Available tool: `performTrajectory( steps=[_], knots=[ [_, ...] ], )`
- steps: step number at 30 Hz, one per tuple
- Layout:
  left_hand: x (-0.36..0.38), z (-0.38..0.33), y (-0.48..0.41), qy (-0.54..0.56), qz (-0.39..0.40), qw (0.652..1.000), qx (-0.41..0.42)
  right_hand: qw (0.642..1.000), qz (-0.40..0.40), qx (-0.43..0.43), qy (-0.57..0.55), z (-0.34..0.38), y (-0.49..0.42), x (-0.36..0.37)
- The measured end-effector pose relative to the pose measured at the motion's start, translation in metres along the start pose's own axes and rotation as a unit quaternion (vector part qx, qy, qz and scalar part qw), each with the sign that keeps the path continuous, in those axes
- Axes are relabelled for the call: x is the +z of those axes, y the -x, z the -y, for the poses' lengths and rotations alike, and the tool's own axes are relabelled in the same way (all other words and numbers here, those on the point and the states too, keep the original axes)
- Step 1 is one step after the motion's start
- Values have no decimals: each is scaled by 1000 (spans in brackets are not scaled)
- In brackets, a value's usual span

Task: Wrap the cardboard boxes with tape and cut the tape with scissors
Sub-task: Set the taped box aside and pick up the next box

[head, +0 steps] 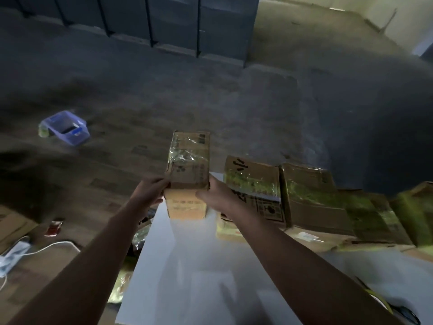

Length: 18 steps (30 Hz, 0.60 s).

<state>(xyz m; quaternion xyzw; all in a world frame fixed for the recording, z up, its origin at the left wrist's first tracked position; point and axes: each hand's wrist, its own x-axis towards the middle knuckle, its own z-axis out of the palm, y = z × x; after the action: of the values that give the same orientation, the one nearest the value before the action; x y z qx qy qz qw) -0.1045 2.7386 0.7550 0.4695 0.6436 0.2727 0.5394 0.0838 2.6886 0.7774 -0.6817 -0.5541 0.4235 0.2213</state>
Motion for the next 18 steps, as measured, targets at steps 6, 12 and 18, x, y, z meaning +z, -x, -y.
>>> performTrajectory(
  steps=[6,12,18],
  knots=[
    [-12,15,21,-168,12,986,1,988,-2,20,153,3,3,10],
    [-11,27,69,-205,100,970,-79,970,36,-8,242,-8,33,17],
    [8,43,126,-173,136,967,-129,949,75,-47,303,-31,77,11]
  ],
)
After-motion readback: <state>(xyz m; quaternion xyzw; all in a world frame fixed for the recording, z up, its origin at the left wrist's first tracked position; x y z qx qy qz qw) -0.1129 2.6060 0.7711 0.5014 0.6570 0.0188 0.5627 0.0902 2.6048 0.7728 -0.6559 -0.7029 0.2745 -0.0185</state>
